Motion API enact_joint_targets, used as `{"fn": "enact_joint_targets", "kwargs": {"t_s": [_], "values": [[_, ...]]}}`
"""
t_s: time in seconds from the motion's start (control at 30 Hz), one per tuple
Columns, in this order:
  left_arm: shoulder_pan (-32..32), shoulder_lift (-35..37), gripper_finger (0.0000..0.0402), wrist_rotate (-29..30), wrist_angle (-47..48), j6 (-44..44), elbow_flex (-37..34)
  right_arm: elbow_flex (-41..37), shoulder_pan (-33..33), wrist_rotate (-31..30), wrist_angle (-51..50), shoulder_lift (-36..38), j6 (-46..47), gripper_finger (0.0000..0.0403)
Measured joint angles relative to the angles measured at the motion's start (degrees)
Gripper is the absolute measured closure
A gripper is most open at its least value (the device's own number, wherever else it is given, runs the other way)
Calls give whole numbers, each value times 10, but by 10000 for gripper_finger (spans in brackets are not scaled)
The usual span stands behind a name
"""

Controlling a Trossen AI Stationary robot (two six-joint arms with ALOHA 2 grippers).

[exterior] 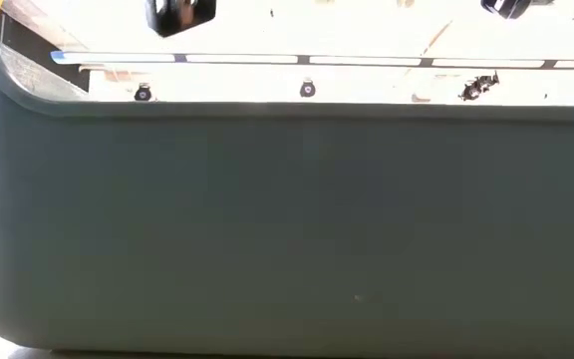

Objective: Pick & Place Toothbrushes
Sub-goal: Put the orange toothbrush into the orange bin

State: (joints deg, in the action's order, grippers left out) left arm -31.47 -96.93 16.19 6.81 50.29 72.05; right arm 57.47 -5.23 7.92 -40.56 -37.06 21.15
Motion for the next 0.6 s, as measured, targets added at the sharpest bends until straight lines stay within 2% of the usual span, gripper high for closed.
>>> {"fn": "enact_joint_targets", "kwargs": {"t_s": [0.23,0.37,0.6], "values": [[45,47,396,14,8,-109,0,0,0,30,-5,15,0,401],[75,63,394,5,16,-145,0,0,0,34,-22,24,0,401],[128,86,400,-45,62,-181,0,0,0,27,-45,38,0,401]]}}
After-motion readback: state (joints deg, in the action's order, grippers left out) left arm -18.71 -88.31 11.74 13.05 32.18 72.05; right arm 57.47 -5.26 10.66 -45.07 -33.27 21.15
